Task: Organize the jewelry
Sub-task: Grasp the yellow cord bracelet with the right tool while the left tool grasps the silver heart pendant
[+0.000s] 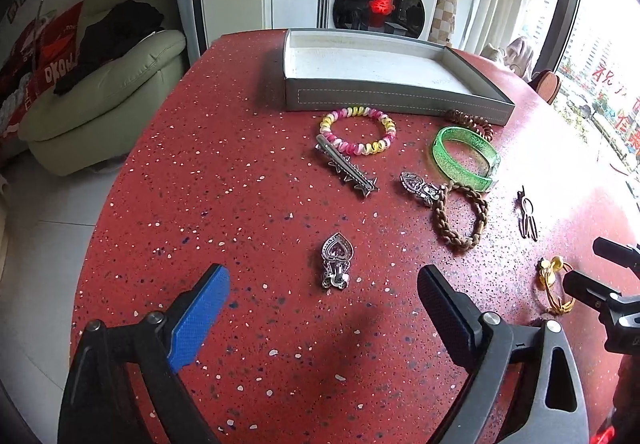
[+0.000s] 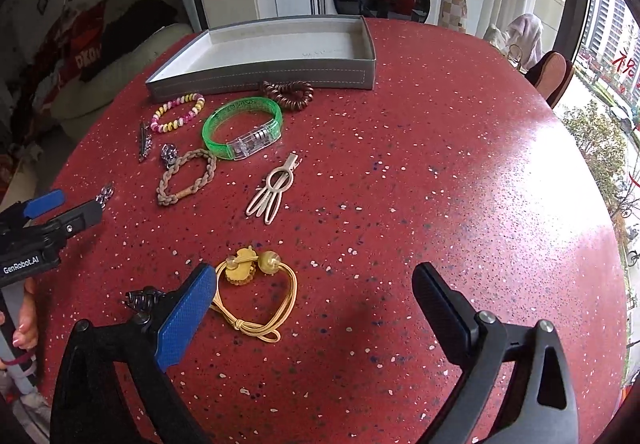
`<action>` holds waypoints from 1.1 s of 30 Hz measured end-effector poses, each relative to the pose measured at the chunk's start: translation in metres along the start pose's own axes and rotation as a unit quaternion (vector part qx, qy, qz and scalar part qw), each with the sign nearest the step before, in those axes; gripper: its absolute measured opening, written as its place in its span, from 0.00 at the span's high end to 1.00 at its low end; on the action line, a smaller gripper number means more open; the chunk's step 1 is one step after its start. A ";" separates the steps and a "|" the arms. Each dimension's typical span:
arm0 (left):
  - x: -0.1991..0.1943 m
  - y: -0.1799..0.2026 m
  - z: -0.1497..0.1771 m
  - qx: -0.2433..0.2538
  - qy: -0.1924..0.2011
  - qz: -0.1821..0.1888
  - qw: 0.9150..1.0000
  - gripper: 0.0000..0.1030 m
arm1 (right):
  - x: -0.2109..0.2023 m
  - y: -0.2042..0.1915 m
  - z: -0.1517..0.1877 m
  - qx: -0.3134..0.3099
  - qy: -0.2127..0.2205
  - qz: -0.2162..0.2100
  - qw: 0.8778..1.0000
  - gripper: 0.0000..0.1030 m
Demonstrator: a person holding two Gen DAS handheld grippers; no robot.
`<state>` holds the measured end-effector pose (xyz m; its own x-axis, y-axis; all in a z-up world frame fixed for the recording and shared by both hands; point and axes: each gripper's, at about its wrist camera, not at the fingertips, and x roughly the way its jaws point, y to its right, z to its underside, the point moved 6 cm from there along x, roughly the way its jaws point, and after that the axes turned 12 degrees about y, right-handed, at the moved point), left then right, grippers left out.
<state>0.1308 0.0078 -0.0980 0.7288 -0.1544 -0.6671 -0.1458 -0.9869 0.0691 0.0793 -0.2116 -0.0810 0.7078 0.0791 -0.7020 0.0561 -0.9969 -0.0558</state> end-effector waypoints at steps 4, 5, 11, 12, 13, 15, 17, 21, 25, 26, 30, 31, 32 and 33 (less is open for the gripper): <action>0.007 0.002 -0.001 0.001 -0.006 0.000 1.000 0.00 | 0.013 -0.015 -0.001 -0.022 -0.014 -0.009 1.000 0.10; 0.007 0.003 -0.001 0.004 -0.006 0.001 1.000 0.03 | 0.016 -0.017 0.001 -0.024 -0.018 -0.011 0.999 0.12; 0.013 0.008 0.001 0.021 -0.014 0.002 1.000 0.17 | 0.021 -0.025 0.007 -0.041 -0.028 0.002 0.999 0.20; 0.012 0.009 0.002 0.026 -0.011 0.000 1.000 0.21 | 0.020 -0.025 0.007 -0.041 -0.028 0.004 0.999 0.22; 0.011 0.011 0.001 0.031 -0.007 0.002 0.999 0.30 | 0.019 -0.025 0.007 -0.042 -0.027 0.004 0.999 0.28; 0.009 0.012 0.001 0.037 -0.006 0.005 0.999 0.38 | 0.016 -0.026 0.006 -0.041 -0.025 0.003 0.999 0.41; 0.008 0.012 0.000 0.038 -0.005 0.006 0.999 0.55 | 0.015 -0.025 0.005 -0.038 -0.025 0.004 0.999 0.61; 0.007 0.007 -0.002 0.024 -0.004 0.019 1.000 0.66 | 0.013 -0.022 0.003 -0.022 -0.024 0.004 0.999 0.93; 0.005 0.002 -0.003 -0.004 -0.008 0.047 0.999 0.66 | 0.009 -0.014 0.001 -0.004 -0.016 0.008 1.000 0.96; 0.004 0.002 -0.003 -0.009 -0.007 0.052 0.999 0.66 | 0.007 -0.012 -0.001 0.002 -0.013 0.006 1.000 0.96; -0.002 -0.001 -0.008 -0.010 0.000 0.057 0.998 0.66 | 0.002 -0.006 -0.012 0.023 0.000 -0.002 1.000 0.96; -0.004 -0.001 -0.010 -0.011 0.001 0.058 0.998 0.66 | 0.001 -0.005 -0.015 0.029 0.002 -0.005 1.000 0.96; -0.005 -0.001 -0.012 -0.011 0.003 0.060 0.998 0.66 | 0.001 -0.004 -0.017 0.036 0.006 -0.008 0.999 0.96; -0.007 -0.001 -0.014 -0.010 0.005 0.060 0.998 0.66 | 0.000 -0.002 -0.020 0.042 0.008 -0.012 0.999 0.96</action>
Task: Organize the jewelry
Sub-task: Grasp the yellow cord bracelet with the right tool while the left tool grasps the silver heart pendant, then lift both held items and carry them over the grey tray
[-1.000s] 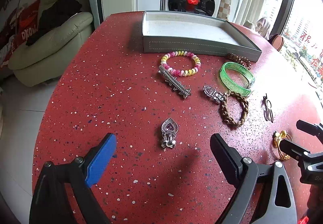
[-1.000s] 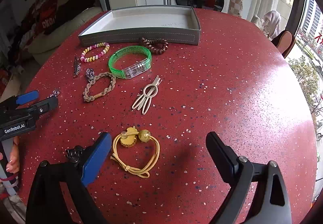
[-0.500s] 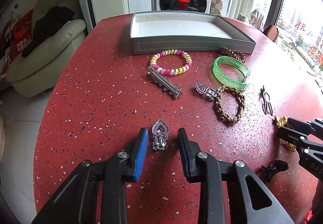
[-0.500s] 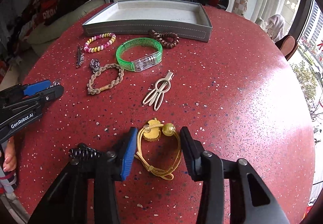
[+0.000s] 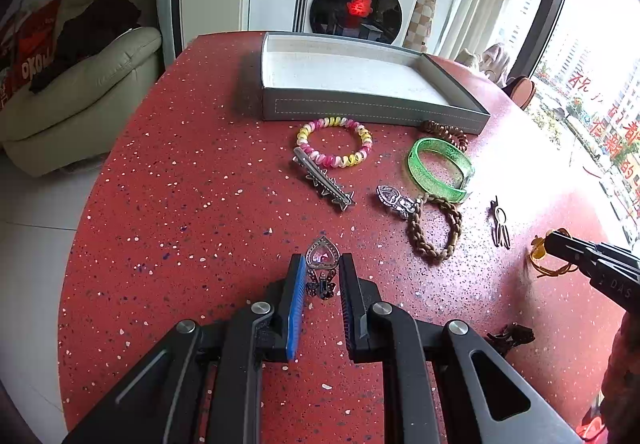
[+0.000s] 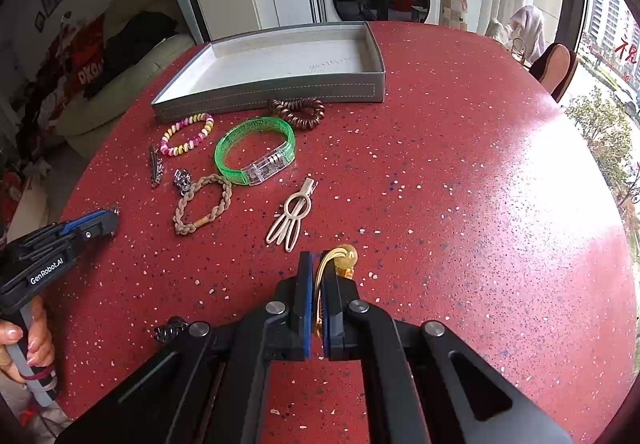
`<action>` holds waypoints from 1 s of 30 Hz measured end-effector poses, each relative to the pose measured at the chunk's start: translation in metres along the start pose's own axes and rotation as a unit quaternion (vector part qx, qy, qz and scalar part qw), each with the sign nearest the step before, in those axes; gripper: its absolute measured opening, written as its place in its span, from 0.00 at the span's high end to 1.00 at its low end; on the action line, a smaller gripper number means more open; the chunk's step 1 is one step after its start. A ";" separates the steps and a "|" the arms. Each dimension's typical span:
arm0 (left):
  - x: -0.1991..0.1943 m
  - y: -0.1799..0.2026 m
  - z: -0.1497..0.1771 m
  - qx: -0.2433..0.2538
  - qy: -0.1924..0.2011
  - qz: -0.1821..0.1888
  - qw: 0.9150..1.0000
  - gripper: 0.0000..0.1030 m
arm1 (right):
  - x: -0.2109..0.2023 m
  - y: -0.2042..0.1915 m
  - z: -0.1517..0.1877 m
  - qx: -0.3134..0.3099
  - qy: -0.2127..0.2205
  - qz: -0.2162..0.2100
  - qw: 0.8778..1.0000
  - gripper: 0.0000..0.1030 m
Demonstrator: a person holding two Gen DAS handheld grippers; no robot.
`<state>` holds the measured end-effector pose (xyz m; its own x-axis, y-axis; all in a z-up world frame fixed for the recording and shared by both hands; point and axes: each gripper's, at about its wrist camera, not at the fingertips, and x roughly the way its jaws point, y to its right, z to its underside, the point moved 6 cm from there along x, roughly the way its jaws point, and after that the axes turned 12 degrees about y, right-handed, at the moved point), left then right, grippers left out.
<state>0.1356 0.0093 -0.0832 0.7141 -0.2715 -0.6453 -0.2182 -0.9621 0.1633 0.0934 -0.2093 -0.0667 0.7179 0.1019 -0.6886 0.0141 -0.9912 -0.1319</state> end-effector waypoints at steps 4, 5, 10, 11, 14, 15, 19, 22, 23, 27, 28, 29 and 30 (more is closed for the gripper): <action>-0.005 0.003 -0.011 0.002 0.007 0.004 1.000 0.66 | -0.002 0.004 -0.011 0.014 0.010 -0.004 1.000 0.96; -0.006 0.004 -0.015 0.003 0.011 0.006 1.000 0.66 | -0.003 0.005 -0.014 0.017 0.013 -0.005 1.000 0.96; -0.010 0.011 -0.034 0.011 0.027 0.013 0.999 0.66 | -0.006 0.009 -0.033 0.027 0.022 -0.020 0.999 0.96; -0.011 0.012 -0.037 0.012 0.029 0.014 0.999 0.66 | -0.004 0.008 -0.035 0.025 0.018 -0.025 0.999 0.96; -0.013 0.013 -0.039 0.009 0.031 0.017 0.999 0.66 | 0.006 0.008 -0.033 0.027 0.004 -0.030 0.999 0.89; -0.013 0.013 -0.038 0.008 0.029 0.018 0.999 0.66 | 0.010 0.008 -0.030 0.023 -0.004 -0.025 0.999 0.80; -0.011 0.012 -0.033 0.006 0.022 0.016 1.000 0.66 | 0.022 0.001 -0.023 -0.016 -0.002 -0.006 1.000 0.33; -0.011 0.010 -0.032 0.004 0.020 0.013 1.000 0.66 | 0.030 -0.004 -0.022 -0.033 -0.005 0.002 0.999 0.38; -0.012 0.010 -0.032 0.004 0.020 0.011 1.000 0.66 | 0.032 -0.005 -0.022 -0.030 -0.007 -0.002 1.000 0.41; -0.013 0.010 -0.031 0.005 0.022 0.009 1.000 0.66 | 0.034 -0.009 -0.023 -0.033 -0.006 -0.008 0.999 0.41; -0.013 0.010 -0.031 0.004 0.022 0.009 1.000 0.66 | 0.035 -0.007 -0.023 -0.030 -0.006 -0.005 1.000 0.41; -0.015 0.010 -0.031 0.003 0.022 0.010 1.000 0.66 | 0.036 -0.003 -0.023 -0.019 -0.005 0.001 1.000 0.42; -0.015 0.010 -0.030 0.003 0.022 0.010 1.000 0.66 | 0.036 0.002 -0.023 -0.002 -0.005 0.003 1.000 0.44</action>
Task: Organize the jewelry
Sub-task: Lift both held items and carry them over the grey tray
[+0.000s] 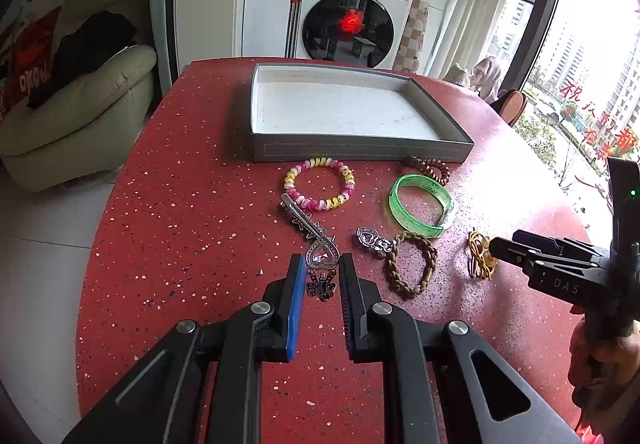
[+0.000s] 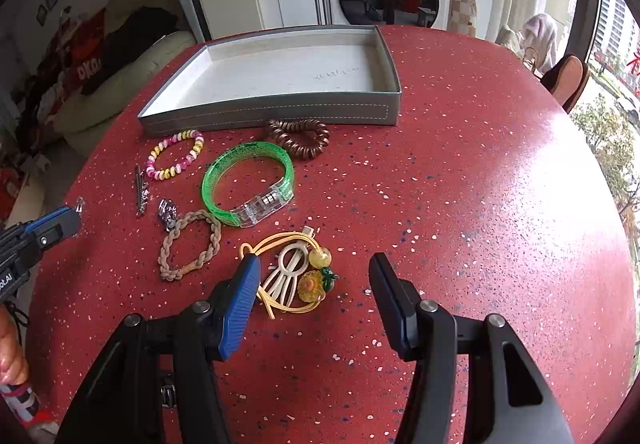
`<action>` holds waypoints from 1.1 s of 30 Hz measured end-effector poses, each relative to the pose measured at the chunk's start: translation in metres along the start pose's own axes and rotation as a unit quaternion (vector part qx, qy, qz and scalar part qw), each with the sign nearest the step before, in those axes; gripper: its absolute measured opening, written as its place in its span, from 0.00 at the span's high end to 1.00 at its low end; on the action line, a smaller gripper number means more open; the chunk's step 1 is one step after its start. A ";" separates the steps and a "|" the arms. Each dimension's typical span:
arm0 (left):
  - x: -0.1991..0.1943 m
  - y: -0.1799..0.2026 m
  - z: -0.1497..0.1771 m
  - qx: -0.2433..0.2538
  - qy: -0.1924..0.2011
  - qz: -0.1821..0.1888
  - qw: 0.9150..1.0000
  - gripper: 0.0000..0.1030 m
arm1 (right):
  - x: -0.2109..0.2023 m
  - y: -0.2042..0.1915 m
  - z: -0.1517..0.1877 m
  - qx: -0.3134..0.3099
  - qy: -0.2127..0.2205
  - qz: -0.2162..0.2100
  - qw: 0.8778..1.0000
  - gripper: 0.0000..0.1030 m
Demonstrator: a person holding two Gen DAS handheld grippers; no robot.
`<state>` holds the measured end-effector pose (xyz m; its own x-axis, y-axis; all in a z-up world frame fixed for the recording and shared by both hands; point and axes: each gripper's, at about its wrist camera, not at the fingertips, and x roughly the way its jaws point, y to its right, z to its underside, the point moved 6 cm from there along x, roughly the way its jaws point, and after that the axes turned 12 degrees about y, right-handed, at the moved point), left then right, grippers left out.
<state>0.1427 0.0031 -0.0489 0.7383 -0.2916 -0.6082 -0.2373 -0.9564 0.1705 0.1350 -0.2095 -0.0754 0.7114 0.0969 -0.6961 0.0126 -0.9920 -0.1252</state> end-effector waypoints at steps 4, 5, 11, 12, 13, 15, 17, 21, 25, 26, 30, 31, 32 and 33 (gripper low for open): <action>0.000 0.002 0.001 0.003 -0.001 0.001 1.000 0.66 | 0.000 0.016 0.004 0.038 -0.010 -0.002 0.999 0.59; 0.000 0.002 0.001 0.002 -0.002 0.001 1.000 0.66 | 0.002 0.015 0.006 0.037 -0.015 -0.006 0.999 0.61; 0.000 0.004 0.003 0.003 -0.004 0.002 1.000 0.66 | 0.012 -0.006 0.014 -0.005 -0.024 -0.003 1.000 0.85; 0.000 0.004 0.003 0.003 -0.004 0.002 1.000 0.66 | 0.011 -0.008 0.014 -0.003 -0.025 -0.007 1.000 0.88; 0.000 0.003 0.003 0.003 -0.003 0.002 1.000 0.66 | 0.010 -0.009 0.015 -0.005 -0.025 -0.004 1.000 0.88; -0.001 0.003 0.002 0.001 -0.002 0.002 1.000 0.66 | 0.005 -0.009 0.016 -0.008 -0.018 0.000 1.000 0.88; -0.002 0.004 0.000 0.001 -0.001 0.004 1.000 0.66 | -0.003 -0.006 0.013 0.002 -0.009 -0.004 1.000 0.88; -0.004 0.006 -0.009 0.003 0.006 0.010 1.000 0.66 | -0.020 0.001 -0.004 0.020 0.014 -0.014 1.000 0.88; -0.005 0.008 -0.026 0.003 0.017 0.016 1.000 0.66 | -0.033 0.003 -0.028 0.035 0.035 -0.031 0.998 0.88; -0.005 0.008 -0.031 0.005 0.020 0.016 1.000 0.66 | -0.035 0.002 -0.035 0.037 0.040 -0.037 0.998 0.88; -0.001 0.010 -0.060 0.015 0.035 0.014 0.999 0.66 | -0.034 -0.004 -0.066 0.037 0.055 -0.052 0.996 0.88; 0.001 0.010 -0.069 0.016 0.040 0.013 0.999 0.66 | -0.033 -0.006 -0.075 0.034 0.058 -0.054 0.996 0.88; 0.004 0.010 -0.079 0.015 0.044 0.015 0.999 0.66 | -0.032 -0.007 -0.084 0.031 0.062 -0.056 0.996 0.88; 0.007 0.010 -0.088 0.013 0.048 0.015 0.999 0.66 | -0.030 -0.009 -0.093 0.028 0.065 -0.057 0.996 0.88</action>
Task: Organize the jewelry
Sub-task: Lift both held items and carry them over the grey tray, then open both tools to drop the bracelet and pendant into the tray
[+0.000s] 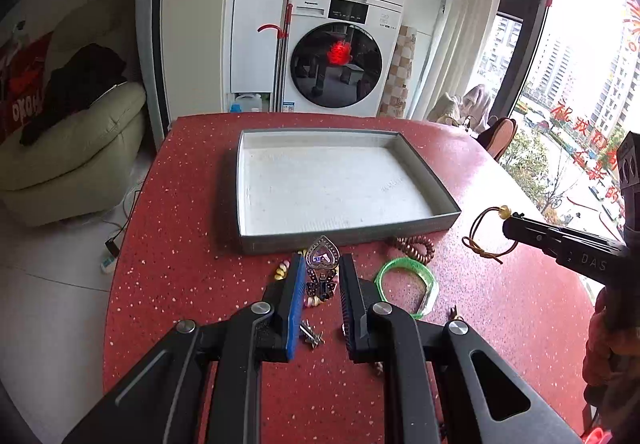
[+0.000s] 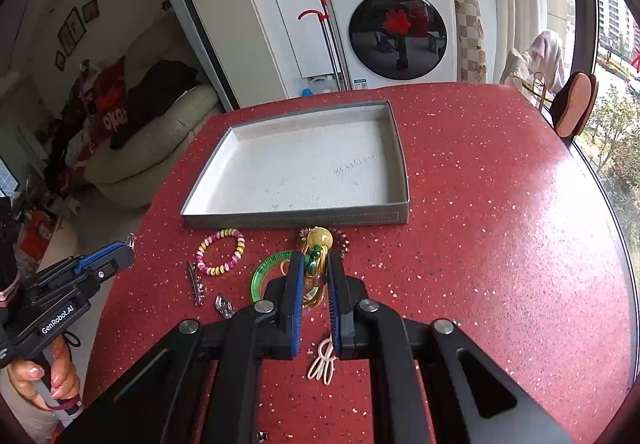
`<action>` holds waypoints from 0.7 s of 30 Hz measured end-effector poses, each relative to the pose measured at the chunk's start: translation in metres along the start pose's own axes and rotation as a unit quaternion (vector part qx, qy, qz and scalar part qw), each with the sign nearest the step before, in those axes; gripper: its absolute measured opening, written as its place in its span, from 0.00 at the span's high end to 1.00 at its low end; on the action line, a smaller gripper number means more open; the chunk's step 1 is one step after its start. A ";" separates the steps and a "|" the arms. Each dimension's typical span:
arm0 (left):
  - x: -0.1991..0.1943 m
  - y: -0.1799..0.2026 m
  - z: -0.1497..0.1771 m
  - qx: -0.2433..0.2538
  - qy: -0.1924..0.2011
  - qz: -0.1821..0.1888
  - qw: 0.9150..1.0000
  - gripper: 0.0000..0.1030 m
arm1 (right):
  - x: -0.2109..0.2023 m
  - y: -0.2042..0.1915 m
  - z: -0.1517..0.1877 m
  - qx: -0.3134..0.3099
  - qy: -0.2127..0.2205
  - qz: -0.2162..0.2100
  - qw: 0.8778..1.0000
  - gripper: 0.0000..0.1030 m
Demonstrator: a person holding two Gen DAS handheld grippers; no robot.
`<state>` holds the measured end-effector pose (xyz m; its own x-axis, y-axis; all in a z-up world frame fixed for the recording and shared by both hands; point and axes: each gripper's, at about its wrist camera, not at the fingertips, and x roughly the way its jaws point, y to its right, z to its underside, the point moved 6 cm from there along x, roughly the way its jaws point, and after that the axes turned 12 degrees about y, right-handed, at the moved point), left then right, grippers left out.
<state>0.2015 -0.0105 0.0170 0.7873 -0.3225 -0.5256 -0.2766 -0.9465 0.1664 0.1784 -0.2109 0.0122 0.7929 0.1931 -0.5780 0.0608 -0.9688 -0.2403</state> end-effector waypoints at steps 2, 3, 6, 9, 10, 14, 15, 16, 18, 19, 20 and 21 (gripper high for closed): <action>0.011 0.000 -0.018 -0.003 0.006 0.001 1.000 0.66 | 0.010 -0.002 -0.017 0.002 0.003 -0.007 1.000 0.88; 0.018 -0.001 -0.026 -0.003 0.009 0.000 1.000 0.66 | 0.016 -0.002 -0.025 0.005 0.002 -0.010 1.000 0.88; 0.044 -0.002 -0.048 0.003 0.013 -0.011 1.000 0.66 | 0.037 -0.002 -0.046 0.011 0.000 -0.015 1.000 0.88; 0.073 -0.006 -0.065 0.004 0.012 -0.019 1.000 0.66 | 0.062 0.000 -0.065 0.013 -0.002 -0.014 1.000 0.88; 0.084 -0.007 -0.069 0.000 0.009 -0.020 1.000 0.66 | 0.071 0.001 -0.069 0.014 -0.003 -0.013 1.000 0.88; 0.129 -0.014 -0.074 -0.004 -0.005 -0.034 0.999 0.66 | 0.109 0.008 -0.080 0.029 -0.016 -0.014 0.999 0.88; 0.141 -0.016 -0.073 -0.003 -0.011 -0.037 0.999 0.66 | 0.120 0.010 -0.081 0.031 -0.020 -0.013 0.999 0.88; 0.153 -0.018 -0.071 -0.003 -0.019 -0.038 0.999 0.66 | 0.129 0.012 -0.081 0.033 -0.023 -0.011 0.999 0.88; 0.173 -0.019 -0.065 0.001 -0.035 -0.041 0.999 0.66 | 0.148 0.017 -0.081 0.038 -0.032 -0.007 0.999 0.88; 0.182 -0.019 -0.060 0.005 -0.041 -0.045 0.998 0.66 | 0.157 0.020 -0.080 0.040 -0.037 -0.004 0.999 0.88; 0.191 -0.020 -0.054 0.009 -0.048 -0.047 0.998 0.66 | 0.166 0.023 -0.077 0.041 -0.042 -0.002 0.998 0.88; 0.198 -0.020 -0.048 0.012 -0.055 -0.050 0.997 0.66 | 0.174 0.025 -0.074 0.042 -0.047 0.001 0.998 0.88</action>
<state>0.3898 -0.0565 -0.0503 0.7460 -0.2221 -0.6278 -0.2142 -0.9727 0.0896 0.3626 -0.2133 -0.0364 0.7320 0.2091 -0.6484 0.0050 -0.9534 -0.3017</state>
